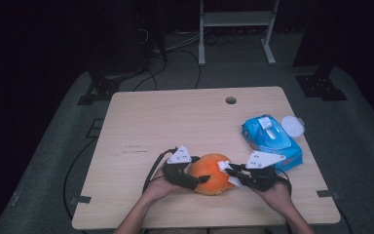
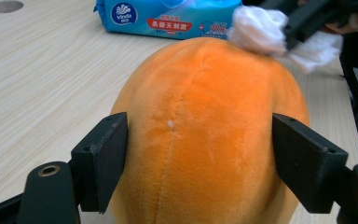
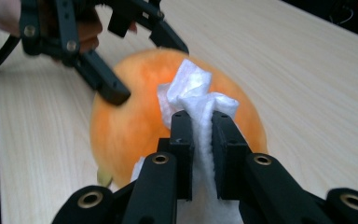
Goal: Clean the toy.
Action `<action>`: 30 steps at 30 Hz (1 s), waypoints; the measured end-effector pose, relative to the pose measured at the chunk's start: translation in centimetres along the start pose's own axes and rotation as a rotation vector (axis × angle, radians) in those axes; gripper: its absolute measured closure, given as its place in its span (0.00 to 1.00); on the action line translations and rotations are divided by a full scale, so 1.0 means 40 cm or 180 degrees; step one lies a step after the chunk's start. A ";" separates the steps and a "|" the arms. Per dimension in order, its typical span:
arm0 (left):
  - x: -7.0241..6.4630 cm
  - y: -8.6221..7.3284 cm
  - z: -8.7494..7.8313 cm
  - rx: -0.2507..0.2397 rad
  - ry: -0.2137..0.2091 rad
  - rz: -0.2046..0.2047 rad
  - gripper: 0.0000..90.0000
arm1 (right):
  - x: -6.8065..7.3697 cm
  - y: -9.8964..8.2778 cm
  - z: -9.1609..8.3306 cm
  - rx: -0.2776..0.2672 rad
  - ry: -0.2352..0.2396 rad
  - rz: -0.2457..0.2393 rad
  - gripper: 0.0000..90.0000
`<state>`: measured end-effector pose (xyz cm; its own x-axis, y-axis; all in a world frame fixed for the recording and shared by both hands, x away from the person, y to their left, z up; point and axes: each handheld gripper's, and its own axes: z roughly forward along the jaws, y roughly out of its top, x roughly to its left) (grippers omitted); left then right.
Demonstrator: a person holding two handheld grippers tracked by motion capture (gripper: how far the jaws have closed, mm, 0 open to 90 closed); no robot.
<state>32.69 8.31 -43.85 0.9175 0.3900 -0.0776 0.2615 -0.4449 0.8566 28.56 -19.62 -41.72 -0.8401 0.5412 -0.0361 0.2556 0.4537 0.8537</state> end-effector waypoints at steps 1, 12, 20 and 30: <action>0.000 0.001 0.000 0.0014 0.0031 0.0000 0.26 | 0.008 -0.004 -0.007 -0.0037 0.0103 0.0015 0.88; 0.019 -0.013 -0.005 -0.0069 -0.0002 -0.0135 0.29 | -0.030 -0.015 0.000 0.0005 -0.0027 0.0178 0.88; -0.015 -0.014 0.009 -0.0111 -0.0021 0.0109 0.29 | -0.039 -0.009 0.008 -0.0104 0.0023 0.0335 0.88; -0.035 -0.021 -0.004 -0.0144 -0.0291 0.0370 0.24 | -0.052 -0.025 0.003 -0.0074 0.0054 0.0465 0.88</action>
<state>31.14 8.27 -44.36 0.9648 0.2621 -0.0209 0.1401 -0.4452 0.8844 30.09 -21.13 -42.58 -0.8027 0.5883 0.0980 0.3649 0.3544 0.8610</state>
